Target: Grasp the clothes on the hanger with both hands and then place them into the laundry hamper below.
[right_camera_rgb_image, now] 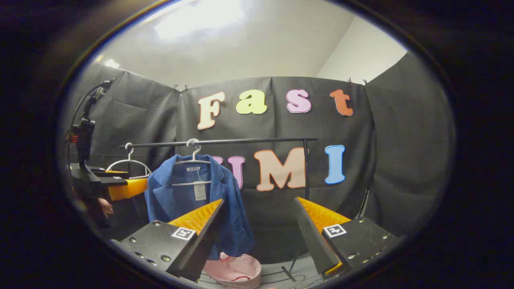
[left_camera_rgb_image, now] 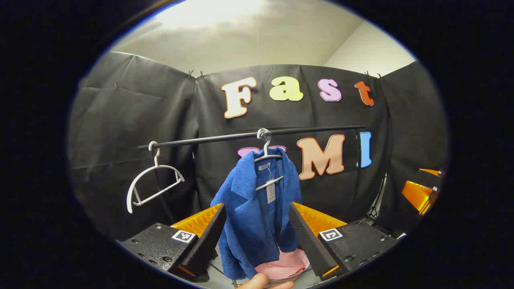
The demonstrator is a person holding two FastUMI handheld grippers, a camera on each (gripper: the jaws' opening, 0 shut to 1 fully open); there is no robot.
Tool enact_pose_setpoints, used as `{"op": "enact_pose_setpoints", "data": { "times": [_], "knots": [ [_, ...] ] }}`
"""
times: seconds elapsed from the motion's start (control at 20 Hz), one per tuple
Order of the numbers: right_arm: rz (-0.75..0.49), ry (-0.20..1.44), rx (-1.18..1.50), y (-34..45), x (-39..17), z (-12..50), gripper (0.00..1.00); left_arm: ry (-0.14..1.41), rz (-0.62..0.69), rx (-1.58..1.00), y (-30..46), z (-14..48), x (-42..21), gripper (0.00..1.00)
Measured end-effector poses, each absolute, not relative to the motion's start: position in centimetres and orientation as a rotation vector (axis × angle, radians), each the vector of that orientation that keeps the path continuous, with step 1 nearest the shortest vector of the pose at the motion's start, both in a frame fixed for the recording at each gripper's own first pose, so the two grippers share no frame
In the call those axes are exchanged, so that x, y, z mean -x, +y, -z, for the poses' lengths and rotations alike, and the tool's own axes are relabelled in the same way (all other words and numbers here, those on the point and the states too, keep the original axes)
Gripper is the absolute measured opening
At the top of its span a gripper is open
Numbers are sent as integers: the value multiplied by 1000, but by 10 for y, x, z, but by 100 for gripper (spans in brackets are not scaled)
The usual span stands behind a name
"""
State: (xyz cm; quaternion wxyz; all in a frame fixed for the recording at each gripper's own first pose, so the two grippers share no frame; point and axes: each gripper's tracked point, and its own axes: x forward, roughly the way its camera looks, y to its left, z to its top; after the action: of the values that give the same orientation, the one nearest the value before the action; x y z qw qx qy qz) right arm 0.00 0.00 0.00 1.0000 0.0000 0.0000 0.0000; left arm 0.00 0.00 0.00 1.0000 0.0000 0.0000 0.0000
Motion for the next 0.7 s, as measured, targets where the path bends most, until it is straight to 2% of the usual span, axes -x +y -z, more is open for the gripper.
{"op": "enact_pose_setpoints", "data": {
  "times": [0.45, 0.5, 0.55, 0.6, 0.65, 0.7],
  "knots": [
    [-52, -33, -6, 0, 0, -6, 100, 4, -44, -12, 3, 0, 11, 96],
    [-59, -43, -13, 0, -3, -10, 96, -5, -51, -17, 5, -2, 10, 97],
    [-67, -57, -19, 2, -7, -13, 100, -10, -57, -23, 7, -2, 8, 100],
    [-71, -67, -24, 3, -11, -16, 100, -8, -56, -27, 7, -2, 6, 96],
    [-76, -72, -29, 5, -16, -16, 96, -4, -53, -27, 6, 1, 5, 100],
    [-82, -68, -36, 8, -23, -16, 100, 3, -47, -24, 6, 5, 2, 100]
  ]
}}
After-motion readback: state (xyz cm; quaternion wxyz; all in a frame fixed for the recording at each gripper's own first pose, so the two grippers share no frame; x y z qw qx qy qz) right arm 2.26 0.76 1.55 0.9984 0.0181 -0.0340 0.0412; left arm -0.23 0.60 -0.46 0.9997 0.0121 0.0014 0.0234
